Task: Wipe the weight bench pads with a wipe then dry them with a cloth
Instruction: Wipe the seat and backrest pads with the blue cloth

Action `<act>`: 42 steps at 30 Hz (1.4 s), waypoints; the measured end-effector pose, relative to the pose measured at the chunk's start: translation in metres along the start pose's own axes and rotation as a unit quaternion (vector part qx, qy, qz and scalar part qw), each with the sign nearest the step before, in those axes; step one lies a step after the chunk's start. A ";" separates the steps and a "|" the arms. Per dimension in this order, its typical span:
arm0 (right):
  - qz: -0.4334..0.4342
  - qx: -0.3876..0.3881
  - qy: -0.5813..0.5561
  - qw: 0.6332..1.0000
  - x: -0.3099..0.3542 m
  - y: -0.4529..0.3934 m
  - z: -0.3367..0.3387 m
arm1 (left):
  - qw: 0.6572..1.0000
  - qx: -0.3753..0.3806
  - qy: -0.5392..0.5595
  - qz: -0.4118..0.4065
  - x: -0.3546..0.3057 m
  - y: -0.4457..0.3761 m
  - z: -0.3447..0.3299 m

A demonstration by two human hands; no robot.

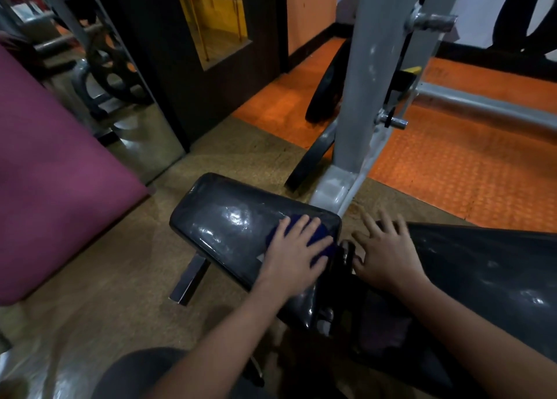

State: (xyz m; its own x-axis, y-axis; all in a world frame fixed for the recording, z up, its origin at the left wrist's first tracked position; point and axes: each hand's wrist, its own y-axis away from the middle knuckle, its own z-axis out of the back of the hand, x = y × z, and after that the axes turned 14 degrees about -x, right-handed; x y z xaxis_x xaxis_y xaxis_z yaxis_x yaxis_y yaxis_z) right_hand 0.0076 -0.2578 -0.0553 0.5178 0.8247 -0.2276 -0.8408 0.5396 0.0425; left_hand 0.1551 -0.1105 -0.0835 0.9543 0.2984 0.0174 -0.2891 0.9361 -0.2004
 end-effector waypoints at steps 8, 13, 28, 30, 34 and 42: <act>-0.064 -0.008 0.005 0.998 -0.017 -0.009 0.006 | 0.985 -0.023 -0.083 0.153 0.041 -0.044 0.010; -0.118 -0.003 0.043 0.992 -0.007 -0.001 0.003 | 0.998 -0.010 -0.030 0.049 -0.016 -0.042 -0.017; -0.130 0.005 -0.001 0.992 -0.105 0.036 0.033 | 0.994 -0.029 -0.056 0.090 0.038 -0.029 0.009; -0.121 -0.019 0.005 0.992 -0.103 0.035 0.029 | 0.994 -0.031 -0.053 0.092 0.021 -0.026 0.005; -0.115 -0.043 -0.001 0.992 -0.103 0.035 0.024 | 0.999 0.004 -0.046 0.021 -0.018 -0.017 -0.010; -0.110 -0.055 0.010 0.992 -0.107 0.035 0.019 | 0.992 -0.011 -0.086 0.097 0.052 -0.056 0.009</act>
State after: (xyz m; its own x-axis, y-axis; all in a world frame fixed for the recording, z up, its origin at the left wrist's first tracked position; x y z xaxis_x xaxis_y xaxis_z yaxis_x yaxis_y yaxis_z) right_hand -0.0742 -0.3236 -0.0113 0.6881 0.6853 -0.2387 -0.7208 0.6834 -0.1159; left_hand 0.2203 -0.1459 -0.0628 0.8536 0.5011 0.1427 -0.4620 0.8545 -0.2373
